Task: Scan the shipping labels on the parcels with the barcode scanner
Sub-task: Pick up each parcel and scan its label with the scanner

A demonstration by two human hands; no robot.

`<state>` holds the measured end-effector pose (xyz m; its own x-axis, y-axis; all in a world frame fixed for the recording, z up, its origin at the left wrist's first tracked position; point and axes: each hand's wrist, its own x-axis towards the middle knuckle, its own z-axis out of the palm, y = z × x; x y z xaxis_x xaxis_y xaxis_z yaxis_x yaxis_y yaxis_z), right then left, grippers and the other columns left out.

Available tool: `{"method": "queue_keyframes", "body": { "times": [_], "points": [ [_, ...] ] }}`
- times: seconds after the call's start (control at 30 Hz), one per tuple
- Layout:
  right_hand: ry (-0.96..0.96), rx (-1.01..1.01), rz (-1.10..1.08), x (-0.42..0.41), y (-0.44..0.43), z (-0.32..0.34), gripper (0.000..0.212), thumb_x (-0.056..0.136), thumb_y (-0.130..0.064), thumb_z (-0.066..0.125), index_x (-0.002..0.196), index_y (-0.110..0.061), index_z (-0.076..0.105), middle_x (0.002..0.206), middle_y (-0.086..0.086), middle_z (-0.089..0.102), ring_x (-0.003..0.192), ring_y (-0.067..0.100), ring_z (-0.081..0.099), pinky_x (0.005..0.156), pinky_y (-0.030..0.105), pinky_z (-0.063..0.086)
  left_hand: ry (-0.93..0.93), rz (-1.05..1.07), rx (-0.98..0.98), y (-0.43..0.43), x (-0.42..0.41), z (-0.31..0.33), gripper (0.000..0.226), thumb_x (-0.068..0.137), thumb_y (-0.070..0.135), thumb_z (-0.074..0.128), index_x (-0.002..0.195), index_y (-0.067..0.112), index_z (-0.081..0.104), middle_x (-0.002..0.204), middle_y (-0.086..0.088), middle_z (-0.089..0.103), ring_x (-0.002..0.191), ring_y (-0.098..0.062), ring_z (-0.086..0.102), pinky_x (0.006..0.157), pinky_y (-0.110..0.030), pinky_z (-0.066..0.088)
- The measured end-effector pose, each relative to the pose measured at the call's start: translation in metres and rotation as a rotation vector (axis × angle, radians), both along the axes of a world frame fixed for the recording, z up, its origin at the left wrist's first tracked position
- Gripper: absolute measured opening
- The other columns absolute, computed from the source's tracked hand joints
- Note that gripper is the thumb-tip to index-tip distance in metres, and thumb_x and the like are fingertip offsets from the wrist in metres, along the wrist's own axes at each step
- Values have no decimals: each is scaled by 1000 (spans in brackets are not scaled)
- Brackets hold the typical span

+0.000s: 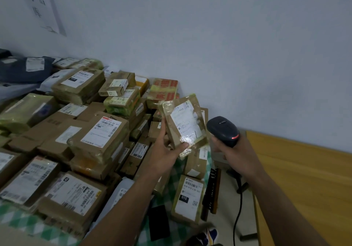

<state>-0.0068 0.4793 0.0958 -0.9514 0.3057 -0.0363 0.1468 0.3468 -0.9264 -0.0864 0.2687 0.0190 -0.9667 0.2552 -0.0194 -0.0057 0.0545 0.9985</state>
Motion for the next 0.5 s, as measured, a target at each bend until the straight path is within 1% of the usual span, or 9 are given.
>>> {"method": "queue_keyframes", "body": {
  "times": [0.03,0.1,0.17,0.23,0.3,0.37,0.43,0.47,0.5],
  "points": [
    [-14,15,17,1,-1,3,18,95,-42,73,111,-34,67,89,-3,78,79,9,76,79,47,61,3,13,-1,0,-2,-2,112,85,15,85,160,53,12,120,23,70,112,4,65,89,-26,59],
    [-40,46,43,2,-4,7,22,96,-41,71,115,-33,66,92,-4,78,77,9,77,83,49,61,21,35,-1,-1,-7,-7,112,84,14,86,159,54,13,126,16,69,115,-1,66,83,-20,57],
    [-62,63,67,1,-5,10,22,95,-40,72,115,-34,65,92,-8,78,74,9,76,83,44,62,30,46,-10,-1,-12,-10,111,84,15,86,153,62,14,134,13,65,119,-2,64,82,-16,55],
    [-88,83,98,0,-7,12,19,94,-40,73,110,-40,63,89,-9,78,71,10,75,81,39,62,40,46,-19,-2,-16,-13,113,82,19,88,153,64,12,139,18,60,124,-1,60,85,-16,56],
    [-111,108,136,0,-10,12,15,96,-38,71,108,-40,62,84,-10,76,69,10,74,78,37,62,42,44,-31,-3,-20,-17,117,81,23,89,159,57,8,143,22,56,130,-3,57,92,-22,56],
    [-132,123,172,0,-12,10,11,98,-36,69,108,-35,63,80,-8,75,66,10,72,77,38,62,55,66,-57,-4,-23,-20,119,79,31,91,160,54,7,151,17,51,137,-9,52,102,-35,56],
    [-158,127,194,0,-15,10,11,98,-35,70,106,-36,62,83,-4,76,66,10,71,77,37,62,85,106,-100,-5,-28,-24,123,73,47,93,159,56,7,158,7,44,144,-17,46,107,-49,53],
    [-171,134,205,-1,-16,9,11,98,-34,70,105,-36,62,85,-2,76,68,11,72,77,37,62,100,126,-118,-5,-31,-28,124,69,55,93,159,56,7,159,3,41,146,-20,43,107,-53,52],
    [-185,143,216,-1,-18,9,11,98,-33,70,105,-36,62,86,-1,76,70,12,73,79,37,62,108,140,-136,-5,-34,-32,125,66,62,91,159,56,7,160,2,39,148,-21,40,107,-53,51]
  ]
}}
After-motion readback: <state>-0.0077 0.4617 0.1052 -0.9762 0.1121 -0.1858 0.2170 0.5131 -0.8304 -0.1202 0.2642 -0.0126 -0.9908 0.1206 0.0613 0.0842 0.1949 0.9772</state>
